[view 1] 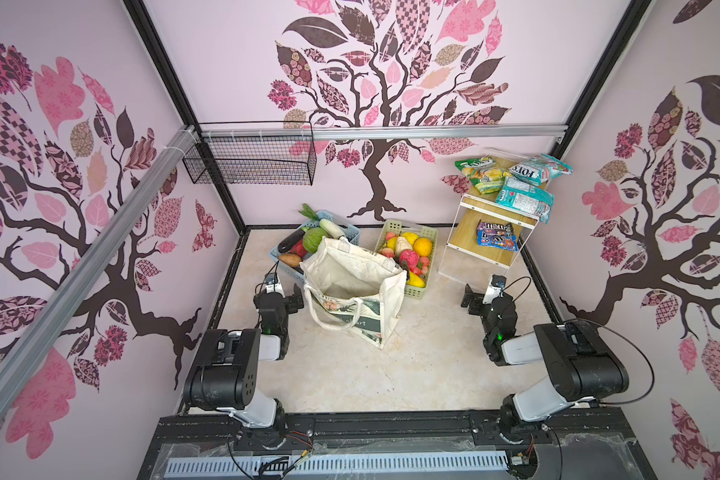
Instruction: Place the food into the grocery bag and tie it
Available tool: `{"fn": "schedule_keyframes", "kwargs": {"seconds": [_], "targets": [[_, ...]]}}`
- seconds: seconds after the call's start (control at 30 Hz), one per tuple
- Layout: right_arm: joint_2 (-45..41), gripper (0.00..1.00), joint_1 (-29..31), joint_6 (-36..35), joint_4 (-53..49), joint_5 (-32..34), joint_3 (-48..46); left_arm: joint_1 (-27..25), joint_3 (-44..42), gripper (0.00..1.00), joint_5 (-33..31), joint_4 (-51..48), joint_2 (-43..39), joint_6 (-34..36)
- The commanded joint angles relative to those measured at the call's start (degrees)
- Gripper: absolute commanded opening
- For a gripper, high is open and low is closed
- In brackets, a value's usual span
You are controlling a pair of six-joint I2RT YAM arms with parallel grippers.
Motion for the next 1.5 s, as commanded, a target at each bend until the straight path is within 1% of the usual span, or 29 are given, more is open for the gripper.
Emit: {"fn": "schedule_keyframes", "kwargs": {"seconds": [0.0,0.2,0.3,0.37,0.43,0.5,0.53,0.6,0.63,0.67,0.7,0.77,0.87,0.97,1.1,1.2,1.27,1.33,1.47], "targets": [[0.05,1.0,-0.3,-0.65,0.38,-0.16,1.03,-0.04,0.56,0.97,-0.53,0.2,0.33,-0.2],[0.1,1.0,-0.26,-0.64,0.14,-0.21,1.16,0.25,0.53,0.97,-0.04,0.34,0.15,-0.37],[-0.21,1.0,-0.27,-0.85,0.42,-0.35,0.93,1.79,0.65,0.97,1.5,0.27,-0.38,-1.99],[-0.72,1.0,-0.28,-1.97,0.5,-2.64,1.22,2.02,0.65,0.97,1.22,-2.06,-2.17,-2.34],[-3.4,1.0,-0.01,-2.13,-6.21,-2.43,3.22,1.97,1.13,0.97,-0.1,-3.9,-4.02,-2.76],[-6.2,1.0,-0.02,-1.27,-14.28,-2.89,6.05,2.28,3.3,0.97,-3.52,-10.52,-6.76,-4.36],[-7.56,1.0,0.12,-0.7,-19.23,-3.74,7.89,2.69,4.67,0.97,-3.87,-14.55,-8.29,-4.99],[-9.94,1.0,1.25,0.23,-25.55,-4.23,10.06,3.16,6.42,0.97,-5.35,-18.69,-10.35,-6.07],[-11.16,1.0,2.37,1.11,-26.74,-3.3,10.33,3.33,7.18,0.97,-5.27,-20.4,-11.36,-6.22],[-12.51,1.0,3.74,0.94,-27.63,-3.03,10.4,3.36,7.73,0.97,-6.23,-22.08,-12.08,-6.78],[-13.53,1.0,5.46,0.41,-28.9,-1.4,10.7,3.42,8.34,0.97,-7.58,-23.76,-12.49,-7.95],[-16.09,1.0,9.01,0.51,-34.39,-0.31,12.58,3.43,10.23,0.97,-9.31,-29.01,-12.99,-10.89],[-18.57,1.0,11.29,2.85,-39.69,-1.9,14.31,3.41,13.89,0.97,-11.13,-37.51,-13.7,-15.92],[-20.45,1.0,12.63,5.39,-45.27,-3.8,16.48,3.36,19.7,0.97,-11.73,-50.29,-14.38,-21.78],[-21.11,0.99,14.64,6.46,-51.51,-5.9,19.04,3.34,30.32,0.94,-10.56,-71.82,-15.01,-30.52],[-20.21,0.99,15.32,7.93,-54.96,-6.48,20.55,2.65,35.85,0.92,-7.24,-82.72,-17.77,-33.35],[-19.45,0.98,15.4,8.69,-56.87,-6.76,21.5,1.82,39.63,0.92,-6.36,-88.89,-19.78,-34.23],[-18.66,0.98,15.48,9.17,-58.78,-7.25,22.77,0.26,43.51,0.92,-3.65,-94.4,-21.72,-34.0],[-17.56,0.97,15.85,9.6,-61.81,-8.3,25.02,-5.74,50.67,0.9,-0.75,-102.67,-23.76,-33.49]]}}
